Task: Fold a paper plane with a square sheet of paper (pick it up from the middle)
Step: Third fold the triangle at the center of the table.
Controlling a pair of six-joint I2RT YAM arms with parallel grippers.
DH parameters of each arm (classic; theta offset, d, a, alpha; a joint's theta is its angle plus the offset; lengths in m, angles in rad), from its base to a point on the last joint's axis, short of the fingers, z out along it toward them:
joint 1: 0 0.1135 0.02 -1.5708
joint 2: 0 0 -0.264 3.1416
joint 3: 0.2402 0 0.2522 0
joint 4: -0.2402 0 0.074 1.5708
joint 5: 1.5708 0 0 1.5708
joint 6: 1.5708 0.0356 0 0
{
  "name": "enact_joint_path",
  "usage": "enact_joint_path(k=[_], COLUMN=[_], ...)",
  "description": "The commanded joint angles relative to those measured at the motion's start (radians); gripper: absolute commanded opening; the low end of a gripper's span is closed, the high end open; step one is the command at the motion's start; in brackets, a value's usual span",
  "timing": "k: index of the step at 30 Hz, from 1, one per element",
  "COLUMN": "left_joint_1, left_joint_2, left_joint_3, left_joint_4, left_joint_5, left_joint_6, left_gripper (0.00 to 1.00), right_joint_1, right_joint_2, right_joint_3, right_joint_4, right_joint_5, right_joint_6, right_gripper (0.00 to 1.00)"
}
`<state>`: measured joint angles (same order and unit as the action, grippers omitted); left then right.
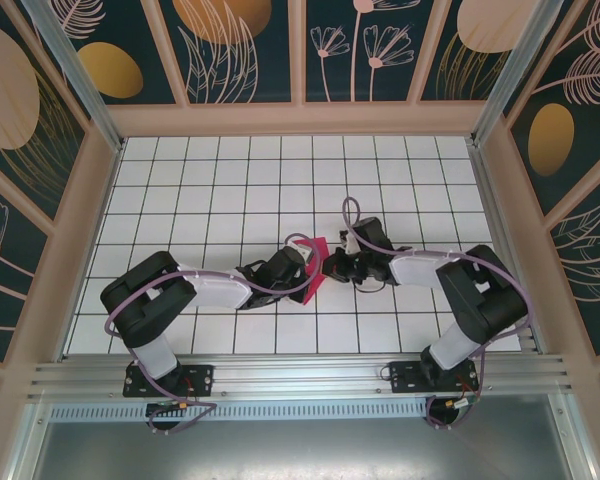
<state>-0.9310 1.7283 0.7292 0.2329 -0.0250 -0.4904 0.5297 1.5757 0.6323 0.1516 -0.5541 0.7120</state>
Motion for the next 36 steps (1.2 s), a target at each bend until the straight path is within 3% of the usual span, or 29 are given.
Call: enact_joint_path(k=[1,10,19,28,36], left_joint_1=[0.006,0.006,0.007,0.006,0.006], left_joint_2=[0.009,0.005,0.005,-0.005,-0.002], left_joint_3=[0.001,0.004,-0.001,-0.005,0.001], left_joint_4=[-0.03,-0.037,-0.041,-0.041,-0.046], left_joint_5=[0.01,0.01,0.01,-0.001,-0.004], left_joint_6=[-0.008,-0.015,-0.022,-0.033,-0.039], left_gripper=[0.02,0.0,0.0,0.0,0.0], right_joint_1=[-0.043,-0.045,-0.046,-0.052,-0.056], right_joint_2=[-0.031,0.05,0.136,0.013,0.104], right_joint_3=[0.004,0.018,0.027,0.056,0.064], right_joint_4=[-0.005,0.026,-0.016,-0.065,-0.019], right_joint_5=[-0.033,-0.048,0.036,0.029,0.017], right_joint_6=[-0.04,-0.039,-0.048,-0.055,-0.038], right_gripper=[0.06,0.05,0.05,0.05,0.05])
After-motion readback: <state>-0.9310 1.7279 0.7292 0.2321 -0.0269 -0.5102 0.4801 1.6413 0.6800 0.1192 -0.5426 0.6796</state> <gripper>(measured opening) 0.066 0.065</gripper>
